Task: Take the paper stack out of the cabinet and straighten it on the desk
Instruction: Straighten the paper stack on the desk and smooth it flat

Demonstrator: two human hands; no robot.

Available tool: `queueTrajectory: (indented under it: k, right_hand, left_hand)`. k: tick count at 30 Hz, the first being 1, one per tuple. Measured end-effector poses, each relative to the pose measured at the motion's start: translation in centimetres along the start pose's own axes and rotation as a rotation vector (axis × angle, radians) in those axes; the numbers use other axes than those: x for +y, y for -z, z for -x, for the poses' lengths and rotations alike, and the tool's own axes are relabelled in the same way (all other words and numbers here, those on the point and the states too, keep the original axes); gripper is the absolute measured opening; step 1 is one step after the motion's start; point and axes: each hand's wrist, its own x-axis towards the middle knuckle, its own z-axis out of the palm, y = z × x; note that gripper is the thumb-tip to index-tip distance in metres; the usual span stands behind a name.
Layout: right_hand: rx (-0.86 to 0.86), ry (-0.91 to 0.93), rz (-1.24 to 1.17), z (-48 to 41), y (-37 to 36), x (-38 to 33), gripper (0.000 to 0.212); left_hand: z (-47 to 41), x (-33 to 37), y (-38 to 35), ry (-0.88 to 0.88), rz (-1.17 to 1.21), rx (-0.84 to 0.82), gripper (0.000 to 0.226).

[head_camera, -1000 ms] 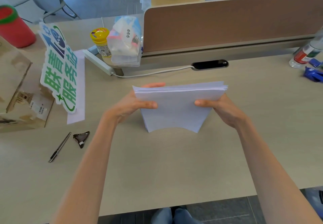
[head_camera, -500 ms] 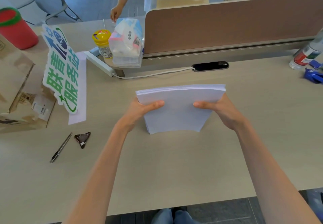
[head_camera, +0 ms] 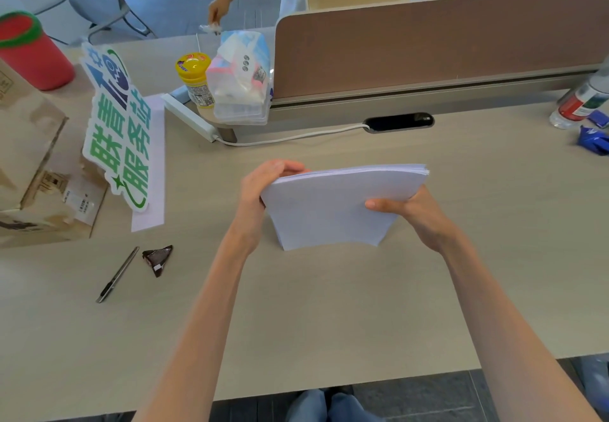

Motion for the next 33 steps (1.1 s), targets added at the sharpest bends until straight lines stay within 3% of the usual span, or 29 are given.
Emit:
queueTrajectory:
  k: [4, 8, 13, 17, 23, 28, 33]
  right_hand:
    - [0.005, -0.003, 0.014, -0.2, -0.1, 0.0, 0.040]
    - [0.004, -0.018, 0.015, -0.3, 0.2, -0.3, 0.035]
    - [-0.047, 0.001, 0.024, -0.5, 0.3, -0.8, 0.039]
    - [0.009, 0.062, -0.015, -0.8, -0.4, -1.5, 0.033]
    - [-0.026, 0.050, 0.016, -0.5, 0.2, -0.9, 0.038]
    - [-0.040, 0.005, 0.005, -0.3, 1.8, -1.0, 0.025]
    - [0.009, 0.102, 0.048, -0.7, 0.4, -1.8, 0.028]
  left_hand:
    - [-0.2, -0.1, 0.5, 0.004, -0.024, -0.052, 0.044]
    - [-0.3, -0.6, 2.4, 0.083, -0.077, -0.268, 0.080]
    - [-0.3, -1.5, 2.1, 0.211, -0.165, -0.213, 0.043]
    - [-1.1, -1.0, 0.7, 0.198, -0.163, -0.121, 0.029]
    - [-0.7, -1.9, 0.8, 0.185, -0.124, -0.106, 0.029]
    - [-1.2, -2.0, 1.1, 0.185, -0.176, -0.335, 0.055]
    - [-1.5, -2.7, -0.4, 0.214, -0.131, -0.175, 0.019]
